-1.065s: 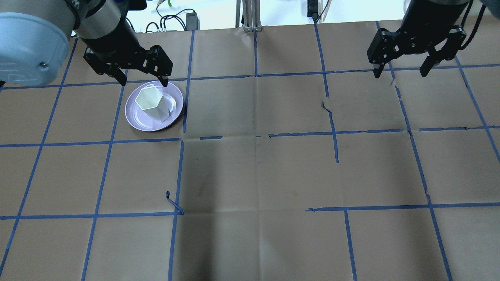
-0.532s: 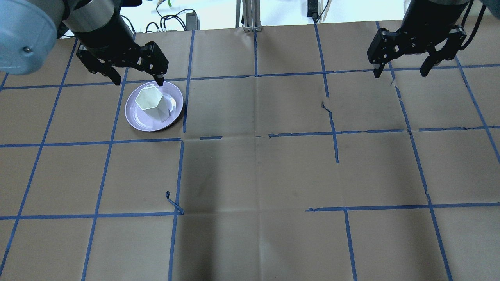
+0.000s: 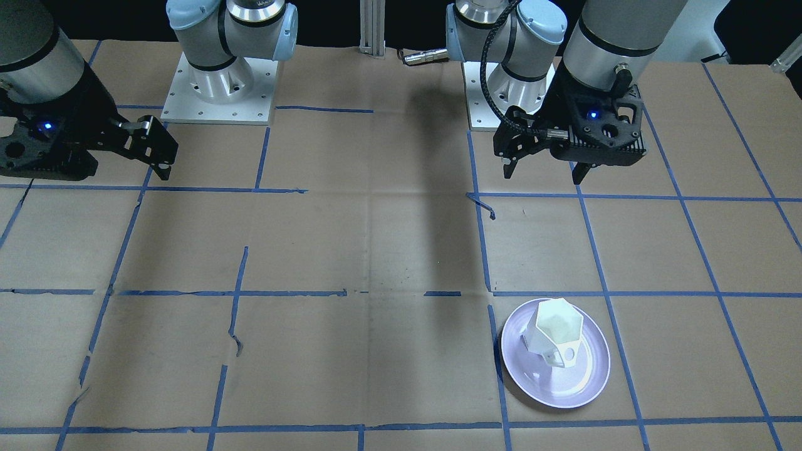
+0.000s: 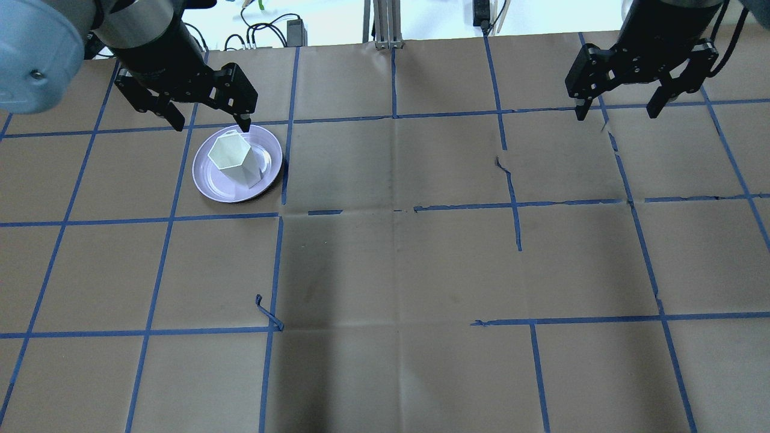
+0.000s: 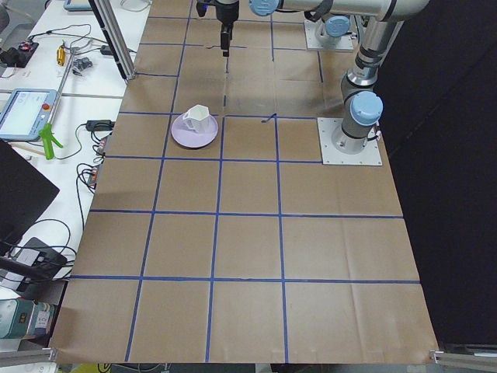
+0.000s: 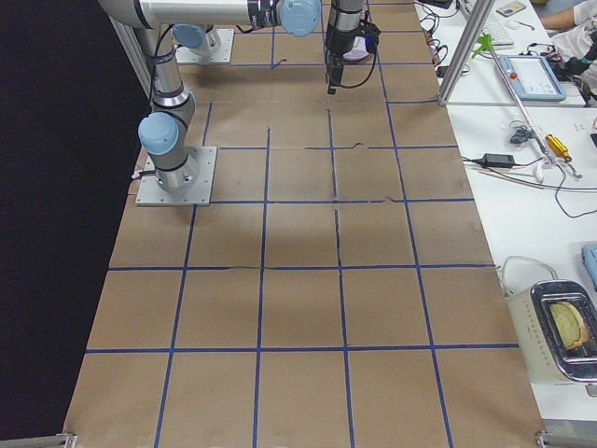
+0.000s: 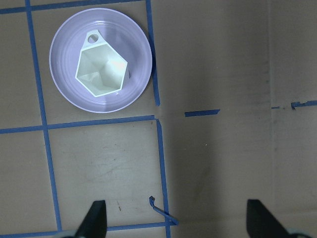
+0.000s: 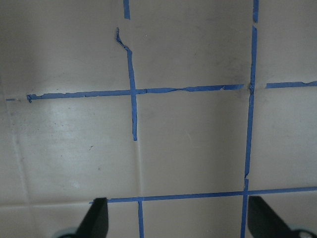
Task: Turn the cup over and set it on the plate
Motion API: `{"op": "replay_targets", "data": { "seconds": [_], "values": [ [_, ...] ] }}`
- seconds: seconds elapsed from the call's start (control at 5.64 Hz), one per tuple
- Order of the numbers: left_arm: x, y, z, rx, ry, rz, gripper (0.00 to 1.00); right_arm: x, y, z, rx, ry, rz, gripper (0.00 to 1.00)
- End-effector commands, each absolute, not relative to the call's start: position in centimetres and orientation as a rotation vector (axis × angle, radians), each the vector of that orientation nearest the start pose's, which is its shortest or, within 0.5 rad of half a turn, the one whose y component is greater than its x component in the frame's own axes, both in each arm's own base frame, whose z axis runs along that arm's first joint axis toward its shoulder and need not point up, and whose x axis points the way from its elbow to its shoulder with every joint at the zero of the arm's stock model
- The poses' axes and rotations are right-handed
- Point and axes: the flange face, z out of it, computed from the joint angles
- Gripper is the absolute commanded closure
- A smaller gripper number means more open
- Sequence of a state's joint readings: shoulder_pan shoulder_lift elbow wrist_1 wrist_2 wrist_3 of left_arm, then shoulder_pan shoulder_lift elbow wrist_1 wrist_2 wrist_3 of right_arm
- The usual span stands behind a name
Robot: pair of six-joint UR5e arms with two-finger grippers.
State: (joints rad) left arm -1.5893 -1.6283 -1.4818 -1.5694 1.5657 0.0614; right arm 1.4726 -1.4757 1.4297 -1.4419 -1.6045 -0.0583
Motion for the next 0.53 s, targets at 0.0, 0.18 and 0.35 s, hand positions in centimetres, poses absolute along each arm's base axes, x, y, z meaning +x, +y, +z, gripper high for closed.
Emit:
{"op": "replay_targets", "data": {
  "seconds": [0.0, 0.18, 0.35],
  "values": [
    [-14.31, -51.76, 50.34, 0.124, 3.149, -0.056, 0.02, 7.8, -53.35, 49.62, 0.061, 3.165, 0.135, 0.0],
    [-14.36, -51.77, 50.42, 0.124, 3.153, -0.059, 0.02, 7.8, -53.35, 49.62, 0.061, 3.165, 0.135, 0.0],
    [-14.34, -51.77, 50.42, 0.124, 3.152, -0.059, 0.02, 7.8, -53.35, 49.62, 0.061, 3.165, 0.135, 0.0]
  ]
}}
